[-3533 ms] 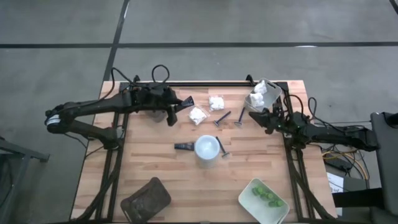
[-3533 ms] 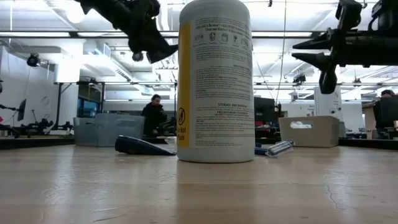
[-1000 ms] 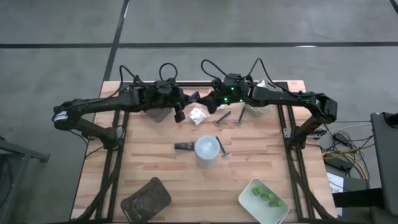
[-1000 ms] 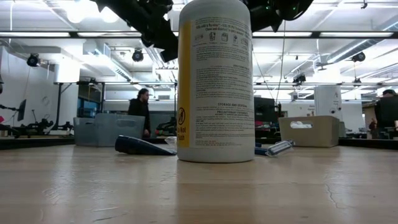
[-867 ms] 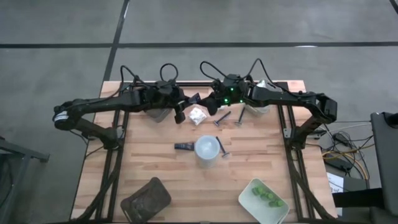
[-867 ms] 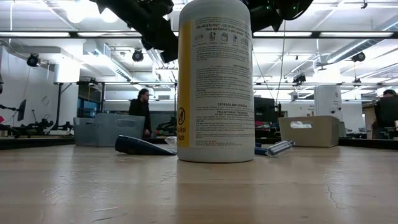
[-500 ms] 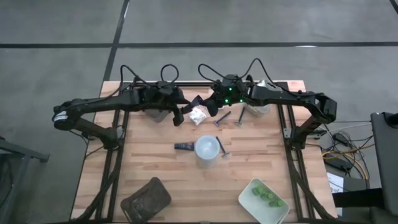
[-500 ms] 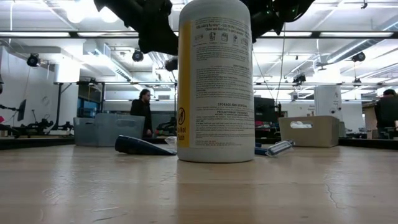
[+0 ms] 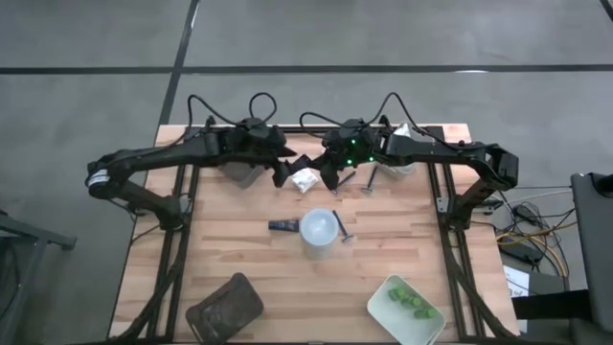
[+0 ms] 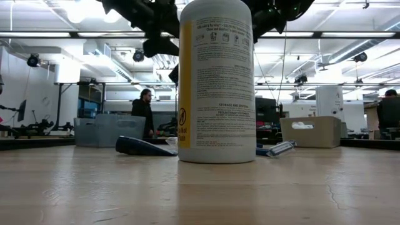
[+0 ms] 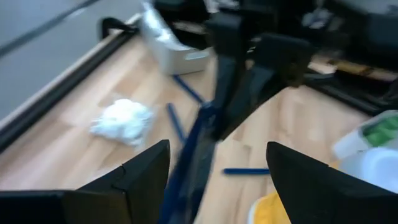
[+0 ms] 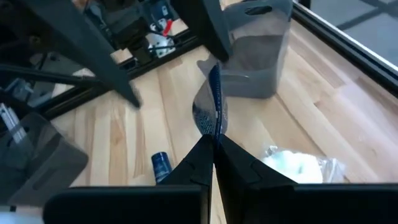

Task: Pick & Place Travel size toiletries
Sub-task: Put the blue shave cream into the top black bin

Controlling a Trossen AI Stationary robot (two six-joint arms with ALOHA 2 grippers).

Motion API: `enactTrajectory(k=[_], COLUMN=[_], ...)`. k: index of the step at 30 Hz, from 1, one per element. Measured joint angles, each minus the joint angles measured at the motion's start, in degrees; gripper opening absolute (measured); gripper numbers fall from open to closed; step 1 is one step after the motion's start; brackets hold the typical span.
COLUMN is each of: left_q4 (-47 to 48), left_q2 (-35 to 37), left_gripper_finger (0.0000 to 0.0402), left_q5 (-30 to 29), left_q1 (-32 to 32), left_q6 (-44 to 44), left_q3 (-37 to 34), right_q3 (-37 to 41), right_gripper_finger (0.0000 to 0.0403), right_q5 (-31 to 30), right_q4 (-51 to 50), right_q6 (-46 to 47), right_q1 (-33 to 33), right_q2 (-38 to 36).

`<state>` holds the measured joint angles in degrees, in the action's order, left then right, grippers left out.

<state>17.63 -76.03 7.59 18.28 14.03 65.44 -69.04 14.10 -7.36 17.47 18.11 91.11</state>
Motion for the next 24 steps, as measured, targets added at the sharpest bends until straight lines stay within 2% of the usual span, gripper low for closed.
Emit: enactTrajectory(k=[6,10,24], left_q4=[-3.64,-3.45,-0.86], left_q2=[-3.98,-5.01,-3.02], left_gripper_finger=[0.0265,0.0243,0.0079], left_q5=[2.43,2.45,2.93], left_q1=[0.00,0.02,0.11], left_q6=[-0.20,-0.79,-5.34], left_q3=[1.48,2.71,2.88], right_q3=[-0.04,-0.04,-0.04], right_gripper_finger=[0.0008,0.0008,0.0008], right_q5=[1.45,1.56,1.82], right_q4=[0.83,0.81,0.68], right_q6=[-1.59,-1.54,-1.41], right_q1=[-0.22,-0.22,-0.26], right_q2=[-0.02,-0.02,-0.07])
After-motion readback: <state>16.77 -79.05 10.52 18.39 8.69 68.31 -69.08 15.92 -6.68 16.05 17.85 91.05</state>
